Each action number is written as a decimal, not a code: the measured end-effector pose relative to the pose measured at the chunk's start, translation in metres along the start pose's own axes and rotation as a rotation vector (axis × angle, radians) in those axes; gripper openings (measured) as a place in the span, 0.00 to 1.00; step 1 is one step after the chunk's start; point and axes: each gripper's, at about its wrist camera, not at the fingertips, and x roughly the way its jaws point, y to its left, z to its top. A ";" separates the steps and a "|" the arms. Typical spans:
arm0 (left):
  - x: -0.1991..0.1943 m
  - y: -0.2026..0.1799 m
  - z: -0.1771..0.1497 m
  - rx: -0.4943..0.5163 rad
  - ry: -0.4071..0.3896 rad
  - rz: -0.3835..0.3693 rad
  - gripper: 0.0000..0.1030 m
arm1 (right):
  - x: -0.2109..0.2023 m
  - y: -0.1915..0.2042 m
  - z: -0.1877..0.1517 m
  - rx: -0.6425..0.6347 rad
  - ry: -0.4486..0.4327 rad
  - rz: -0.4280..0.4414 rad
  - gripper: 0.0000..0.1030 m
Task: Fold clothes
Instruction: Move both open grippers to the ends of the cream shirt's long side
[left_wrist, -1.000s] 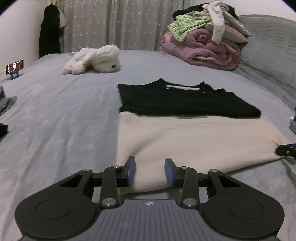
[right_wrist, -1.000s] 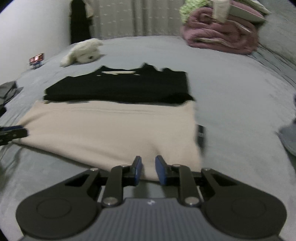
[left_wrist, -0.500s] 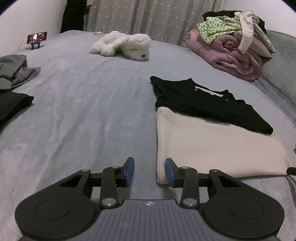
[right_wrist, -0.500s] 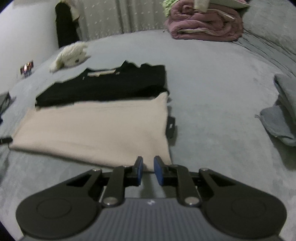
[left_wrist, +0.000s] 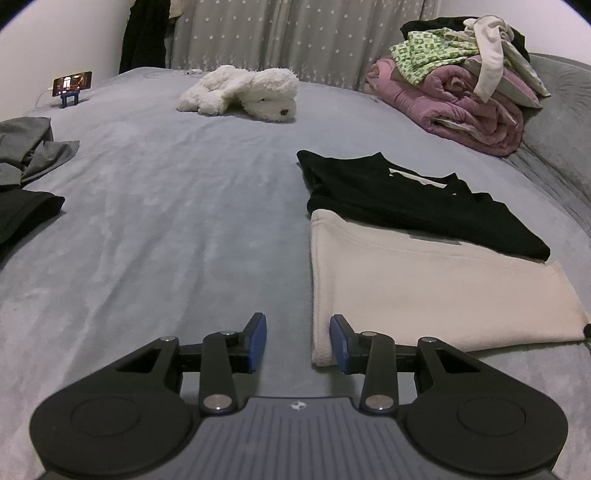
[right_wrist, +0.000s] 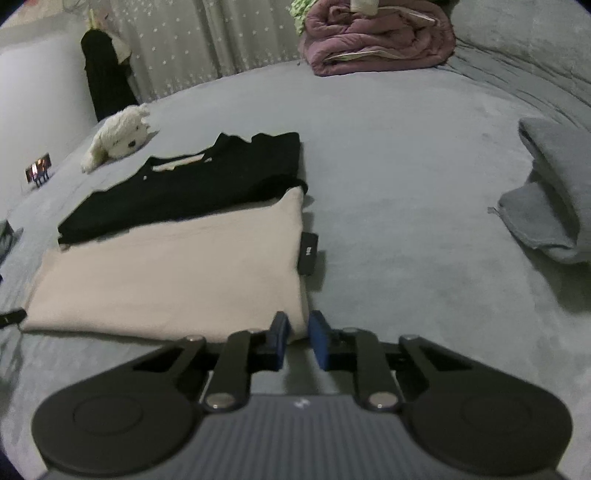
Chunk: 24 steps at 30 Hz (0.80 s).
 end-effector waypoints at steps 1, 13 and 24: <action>0.000 0.000 0.000 0.001 0.001 0.001 0.36 | -0.001 -0.003 0.000 0.019 0.004 0.006 0.14; 0.002 0.001 0.000 0.011 0.007 0.005 0.37 | -0.014 0.006 -0.004 -0.088 -0.015 -0.020 0.12; -0.003 0.008 0.004 -0.039 0.035 -0.020 0.37 | -0.006 0.005 -0.005 -0.106 0.002 -0.047 0.20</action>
